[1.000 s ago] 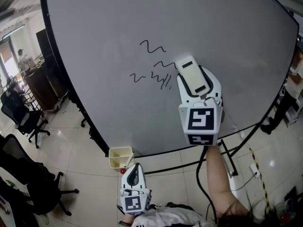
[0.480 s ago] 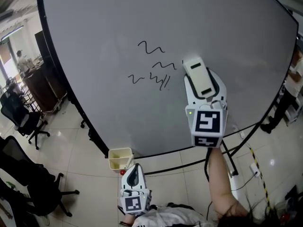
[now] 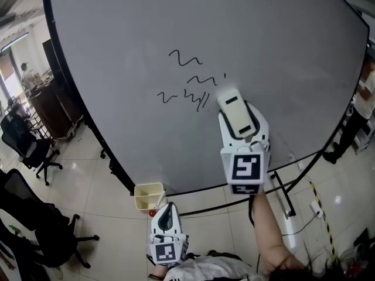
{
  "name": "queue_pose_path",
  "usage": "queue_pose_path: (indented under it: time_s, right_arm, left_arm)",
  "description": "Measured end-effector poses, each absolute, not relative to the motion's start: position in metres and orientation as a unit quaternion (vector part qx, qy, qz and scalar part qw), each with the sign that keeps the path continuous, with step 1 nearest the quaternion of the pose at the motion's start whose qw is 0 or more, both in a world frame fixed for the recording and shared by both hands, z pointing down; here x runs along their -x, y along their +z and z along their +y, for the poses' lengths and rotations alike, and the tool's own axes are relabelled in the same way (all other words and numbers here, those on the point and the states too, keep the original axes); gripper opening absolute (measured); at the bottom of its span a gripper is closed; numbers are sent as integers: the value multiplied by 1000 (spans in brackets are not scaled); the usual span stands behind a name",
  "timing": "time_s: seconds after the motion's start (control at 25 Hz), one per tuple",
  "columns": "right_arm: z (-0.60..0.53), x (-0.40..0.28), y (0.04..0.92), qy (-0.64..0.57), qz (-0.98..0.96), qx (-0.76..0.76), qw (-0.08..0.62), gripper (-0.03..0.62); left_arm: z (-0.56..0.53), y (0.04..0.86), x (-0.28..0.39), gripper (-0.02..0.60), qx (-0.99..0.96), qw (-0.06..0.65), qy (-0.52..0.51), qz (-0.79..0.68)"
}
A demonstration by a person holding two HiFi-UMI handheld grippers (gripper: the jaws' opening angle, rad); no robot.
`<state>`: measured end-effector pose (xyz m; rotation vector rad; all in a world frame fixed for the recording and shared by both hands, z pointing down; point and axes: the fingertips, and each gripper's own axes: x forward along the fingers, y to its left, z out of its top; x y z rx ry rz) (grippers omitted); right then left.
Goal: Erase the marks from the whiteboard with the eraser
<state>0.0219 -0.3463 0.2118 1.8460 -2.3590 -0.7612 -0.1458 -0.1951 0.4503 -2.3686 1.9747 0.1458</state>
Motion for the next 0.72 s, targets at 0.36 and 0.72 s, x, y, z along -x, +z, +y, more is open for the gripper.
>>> queue_pose_path:
  time_s: [0.36, 0.72]
  right_arm:
    - [-347, -11, 120, -284, -755, -591, 15, 278]
    - [-345, 15, 192, -363, -725, -570, 131, 278]
  left_arm:
    - [-200, 363, 59, 3, 834, 107, 118, 529]
    - [-194, 391, 60, 3, 832, 77, 94, 542]
